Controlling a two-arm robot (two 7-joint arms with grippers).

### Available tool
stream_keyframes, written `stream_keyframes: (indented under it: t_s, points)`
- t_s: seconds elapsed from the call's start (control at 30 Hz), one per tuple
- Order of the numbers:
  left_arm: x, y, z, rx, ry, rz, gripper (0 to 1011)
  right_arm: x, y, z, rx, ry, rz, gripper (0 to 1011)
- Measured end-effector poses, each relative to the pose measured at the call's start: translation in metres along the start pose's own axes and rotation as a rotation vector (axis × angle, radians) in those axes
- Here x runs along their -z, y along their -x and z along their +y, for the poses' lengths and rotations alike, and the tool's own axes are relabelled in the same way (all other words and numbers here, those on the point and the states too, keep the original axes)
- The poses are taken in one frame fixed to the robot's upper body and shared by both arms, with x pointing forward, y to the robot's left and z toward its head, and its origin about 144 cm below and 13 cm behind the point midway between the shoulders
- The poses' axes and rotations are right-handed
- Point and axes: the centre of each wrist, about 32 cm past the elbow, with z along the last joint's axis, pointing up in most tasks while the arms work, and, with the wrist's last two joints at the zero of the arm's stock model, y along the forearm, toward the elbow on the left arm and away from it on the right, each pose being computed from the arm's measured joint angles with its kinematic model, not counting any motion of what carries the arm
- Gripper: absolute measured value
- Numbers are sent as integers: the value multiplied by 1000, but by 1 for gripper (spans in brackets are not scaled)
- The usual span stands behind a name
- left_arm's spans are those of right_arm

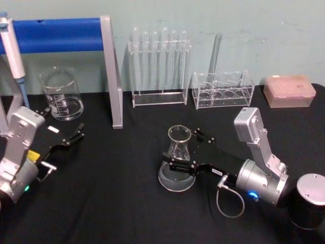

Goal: Grasp the erlenmeyer flask with one hand, shake it three times, then place it back.

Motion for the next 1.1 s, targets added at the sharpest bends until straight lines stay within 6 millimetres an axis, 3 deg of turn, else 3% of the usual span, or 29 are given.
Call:
stream_keyframes:
  t_s: [0.67,1.1]
  points:
    - [0,0,0,0,0,0,1001,-1,1,0,5,-4,-1,1000]
    - [0,0,0,0,0,0,1001,0,4,-13,29,8,4,1000]
